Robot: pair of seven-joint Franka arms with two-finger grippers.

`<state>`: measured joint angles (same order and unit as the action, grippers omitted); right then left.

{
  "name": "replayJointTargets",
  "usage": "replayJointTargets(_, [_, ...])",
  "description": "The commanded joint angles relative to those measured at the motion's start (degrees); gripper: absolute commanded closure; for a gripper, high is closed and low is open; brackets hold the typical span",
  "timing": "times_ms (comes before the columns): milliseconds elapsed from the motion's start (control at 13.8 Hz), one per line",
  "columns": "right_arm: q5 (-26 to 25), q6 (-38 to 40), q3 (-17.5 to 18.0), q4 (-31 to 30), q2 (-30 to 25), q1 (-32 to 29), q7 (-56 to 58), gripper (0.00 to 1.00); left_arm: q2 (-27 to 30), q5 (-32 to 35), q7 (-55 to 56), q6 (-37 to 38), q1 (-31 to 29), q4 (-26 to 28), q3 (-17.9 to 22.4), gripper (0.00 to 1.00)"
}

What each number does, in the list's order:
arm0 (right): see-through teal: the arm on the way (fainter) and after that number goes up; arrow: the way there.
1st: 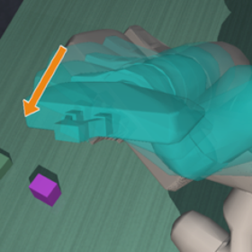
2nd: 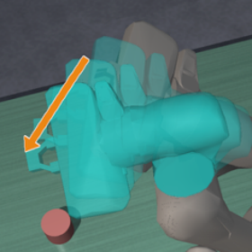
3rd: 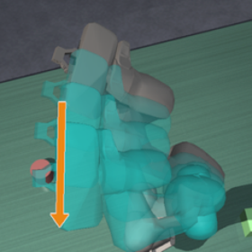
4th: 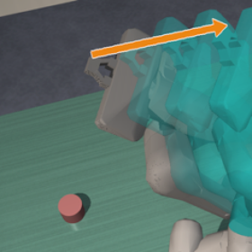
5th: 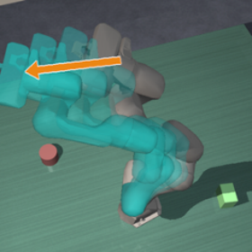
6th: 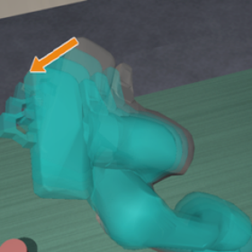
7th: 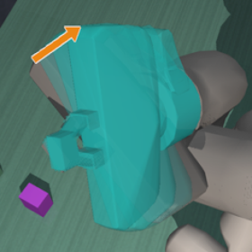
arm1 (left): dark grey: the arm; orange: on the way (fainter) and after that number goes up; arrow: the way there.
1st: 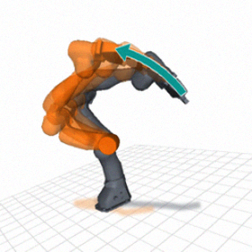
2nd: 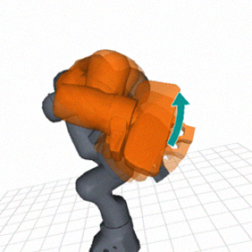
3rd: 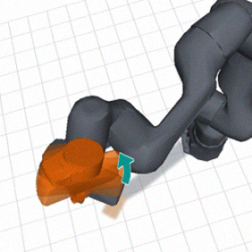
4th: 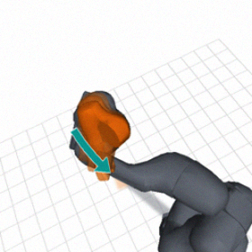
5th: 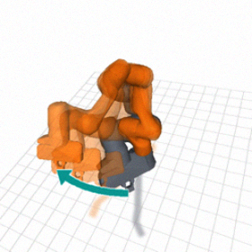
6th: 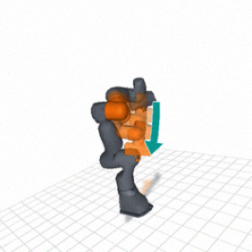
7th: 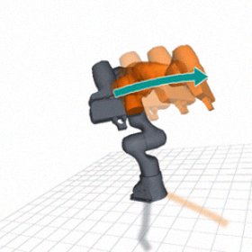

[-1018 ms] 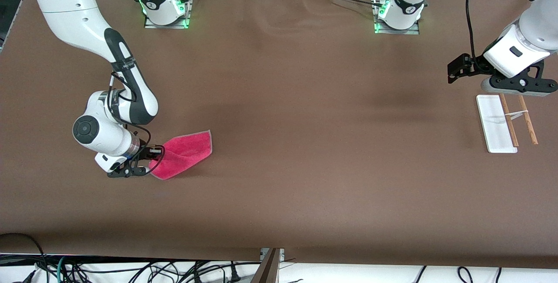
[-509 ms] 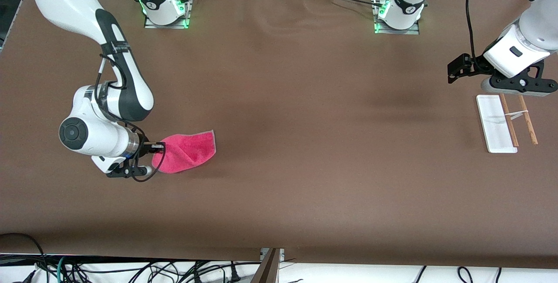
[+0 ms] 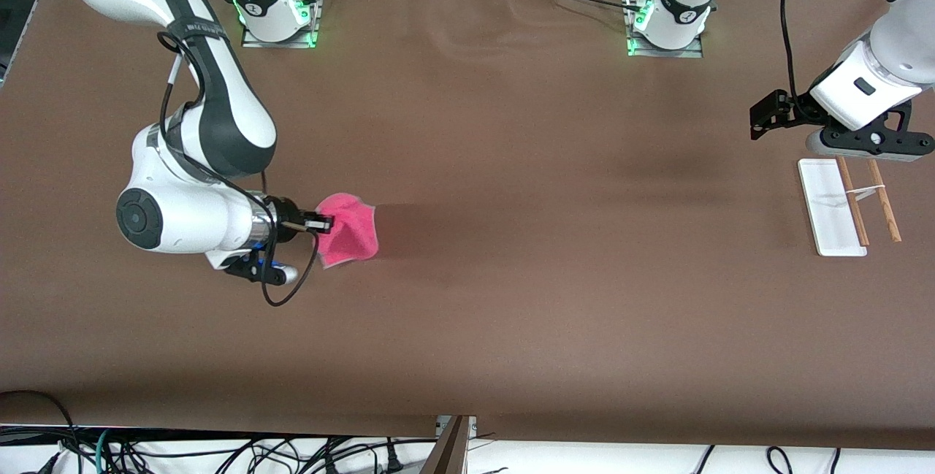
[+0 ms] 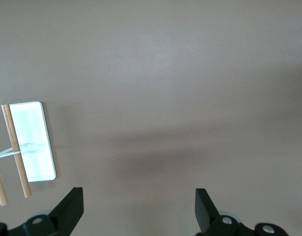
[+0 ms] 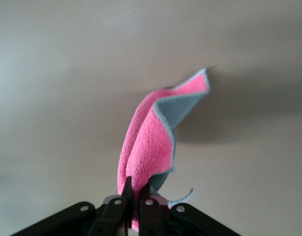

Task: Pass towel and hang on rack
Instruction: 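Lift the towel with the right gripper while the left gripper approaches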

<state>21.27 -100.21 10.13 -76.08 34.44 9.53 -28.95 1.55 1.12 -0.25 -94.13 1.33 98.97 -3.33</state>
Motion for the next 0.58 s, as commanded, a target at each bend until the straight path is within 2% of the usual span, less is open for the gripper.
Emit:
replayJointTargets(0, [3.7, 1.3, 5.5, 2.8, 0.1, -0.6, -12.3, 0.95, -0.8, -1.5, -1.1, 1.4, -0.5, -1.8, -0.3, 0.0])
replayJointTargets(218, [8.8, 0.0, 10.9, 5.1, 0.7, -0.5, -25.4, 0.95, -0.8, -1.4, -1.5, 1.6, -0.5, -1.8, -0.4, 0.0])
replayJointTargets(364, [15.2, -2.8, 12.9, 5.1, 0.7, 0.0, -31.3, 0.95, -1.1, -1.6, -1.8, 1.7, -0.5, -1.8, -0.4, 0.0])
replayJointTargets(509, [21.7, -6.8, 14.5, 5.1, 0.6, 1.0, -37.1, 0.95, -2.3, -5.1, -6.5, 1.7, -0.5, -1.8, -0.2, 0.0])
